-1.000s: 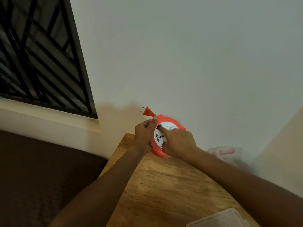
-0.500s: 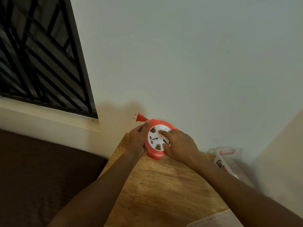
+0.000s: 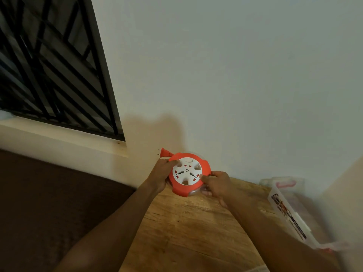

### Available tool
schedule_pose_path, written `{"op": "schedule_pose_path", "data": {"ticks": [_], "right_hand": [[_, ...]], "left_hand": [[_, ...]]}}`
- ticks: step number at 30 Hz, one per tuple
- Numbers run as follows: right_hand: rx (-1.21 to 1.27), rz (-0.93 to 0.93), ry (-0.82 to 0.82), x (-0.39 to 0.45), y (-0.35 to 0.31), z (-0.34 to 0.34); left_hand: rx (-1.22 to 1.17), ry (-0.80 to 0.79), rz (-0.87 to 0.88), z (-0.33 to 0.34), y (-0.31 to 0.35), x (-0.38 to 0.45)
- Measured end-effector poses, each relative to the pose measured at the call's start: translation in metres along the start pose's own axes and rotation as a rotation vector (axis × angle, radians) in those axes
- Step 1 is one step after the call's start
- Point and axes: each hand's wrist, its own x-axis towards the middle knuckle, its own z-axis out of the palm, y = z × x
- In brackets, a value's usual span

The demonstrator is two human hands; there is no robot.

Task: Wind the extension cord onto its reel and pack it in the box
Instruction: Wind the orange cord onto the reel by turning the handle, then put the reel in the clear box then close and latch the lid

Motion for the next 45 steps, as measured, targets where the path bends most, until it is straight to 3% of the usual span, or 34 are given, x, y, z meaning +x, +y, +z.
{"op": "schedule_pose_path", "data": {"ticks": [4,20,28,33,39,45], "right_hand": [[-0.039,0.015,0.005,0.017,0.011,0.018],[-0.016,0.146,0.222,0.079,0.082,0.09],[-0.157,0.085,0.318,0.085,0.099,0.103],[-0.264,0.018,0.238,0.079,0.098,0.102],[-0.638,-0.24,0.086,0.06,0.094,0.08],[-0.612,-0.175,0.25,0.023,0.126,0.019]], "left_hand": [[0.033,-0.009,-0.073,-0.017,-0.008,0.012],[0.385,0.111,-0.062,-0.079,-0.095,0.079],[0.492,0.118,-0.037,-0.09,-0.114,0.081],[0.657,0.185,-0.016,-0.08,-0.117,0.076],[0.835,0.314,-0.057,-0.057,-0.133,0.06],[1.051,0.327,-0.072,-0.033,-0.152,0.035]]}}
